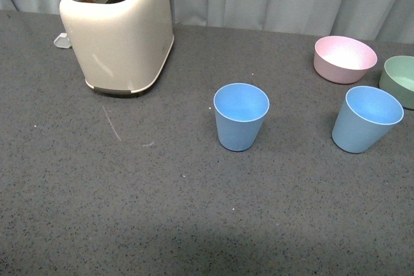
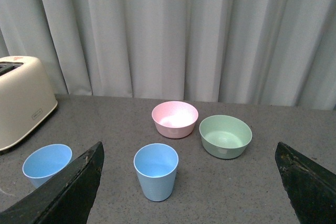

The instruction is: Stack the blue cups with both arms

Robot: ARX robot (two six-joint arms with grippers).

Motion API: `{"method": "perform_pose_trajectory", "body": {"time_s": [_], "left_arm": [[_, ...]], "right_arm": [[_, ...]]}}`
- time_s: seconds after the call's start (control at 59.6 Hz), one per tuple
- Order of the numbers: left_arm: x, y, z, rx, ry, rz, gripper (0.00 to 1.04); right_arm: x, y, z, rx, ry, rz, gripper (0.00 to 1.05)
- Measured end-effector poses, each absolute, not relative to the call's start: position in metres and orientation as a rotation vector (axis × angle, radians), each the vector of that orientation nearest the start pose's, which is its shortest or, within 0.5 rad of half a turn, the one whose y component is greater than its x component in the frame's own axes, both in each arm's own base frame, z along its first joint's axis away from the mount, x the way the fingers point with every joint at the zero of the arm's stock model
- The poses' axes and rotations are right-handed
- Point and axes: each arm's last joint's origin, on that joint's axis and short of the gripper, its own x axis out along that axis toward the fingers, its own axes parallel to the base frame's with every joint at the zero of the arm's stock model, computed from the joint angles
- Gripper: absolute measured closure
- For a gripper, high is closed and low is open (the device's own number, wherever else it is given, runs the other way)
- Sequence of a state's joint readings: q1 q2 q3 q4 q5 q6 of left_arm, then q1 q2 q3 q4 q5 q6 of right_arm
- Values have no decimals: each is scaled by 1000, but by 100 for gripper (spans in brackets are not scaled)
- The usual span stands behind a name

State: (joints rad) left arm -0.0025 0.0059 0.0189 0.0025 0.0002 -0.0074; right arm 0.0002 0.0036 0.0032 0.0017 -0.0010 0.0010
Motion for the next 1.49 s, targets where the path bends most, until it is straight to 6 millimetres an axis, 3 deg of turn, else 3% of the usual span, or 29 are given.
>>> {"method": "perform_pose_trajectory", "body": {"time_s": [0.134,0.251,0.369,0.486,0.587,0.721,0.838,1.056,1.207,1.492], "left_arm": [[97,0,170,-8,-16,-3,78],[97,0,170,-8,-17,-3,48],[97,0,170,-8,-17,-3,24],[97,0,170,-7,-17,-3,5],[97,0,170,-6,-17,-3,7],[97,0,170,-6,-17,-2,7],[97,0,170,-6,-17,-3,7],[97,0,170,-6,-17,-2,7],[97,0,170,-5,-17,-3,7],[97,0,170,-5,-17,-2,7]], "right_arm": [[98,0,164,1,-1,1,10],[98,0,165,1,-2,1,10],[103,-1,166,-243,21,-96,10],[118,-3,159,-336,152,-66,10],[139,-6,160,-315,230,-47,10],[185,-10,159,-224,357,-48,10],[232,-12,143,-107,563,-55,10],[302,-13,119,59,758,-131,10],[327,-9,103,106,816,-142,10],[346,3,81,165,927,-137,55]]}}
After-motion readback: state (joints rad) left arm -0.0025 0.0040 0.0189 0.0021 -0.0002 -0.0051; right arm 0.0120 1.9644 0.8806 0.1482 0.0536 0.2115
